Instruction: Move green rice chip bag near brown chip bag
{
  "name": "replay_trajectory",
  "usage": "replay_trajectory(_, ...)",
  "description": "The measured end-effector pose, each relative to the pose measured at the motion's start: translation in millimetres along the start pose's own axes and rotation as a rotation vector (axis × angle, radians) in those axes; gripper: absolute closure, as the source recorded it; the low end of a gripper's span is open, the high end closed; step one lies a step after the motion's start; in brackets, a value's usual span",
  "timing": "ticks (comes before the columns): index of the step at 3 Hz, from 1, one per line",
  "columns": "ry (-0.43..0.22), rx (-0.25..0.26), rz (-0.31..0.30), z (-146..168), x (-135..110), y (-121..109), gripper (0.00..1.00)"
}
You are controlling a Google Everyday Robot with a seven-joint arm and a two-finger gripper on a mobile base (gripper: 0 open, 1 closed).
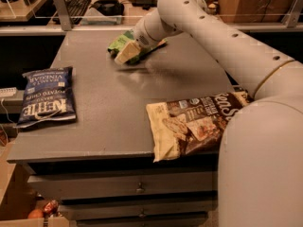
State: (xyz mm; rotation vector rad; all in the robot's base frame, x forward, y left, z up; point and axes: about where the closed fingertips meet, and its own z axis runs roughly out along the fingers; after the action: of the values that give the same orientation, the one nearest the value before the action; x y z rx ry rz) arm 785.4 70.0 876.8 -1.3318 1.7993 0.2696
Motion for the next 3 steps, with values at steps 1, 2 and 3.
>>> replay_trajectory(1,0.01,0.006,0.05,19,-2,1,0.4)
replay_trajectory(2,0.03,0.024,0.059,20,1,0,0.63)
replay_trajectory(3,0.05,0.055,0.008,0,-6,-2,0.87)
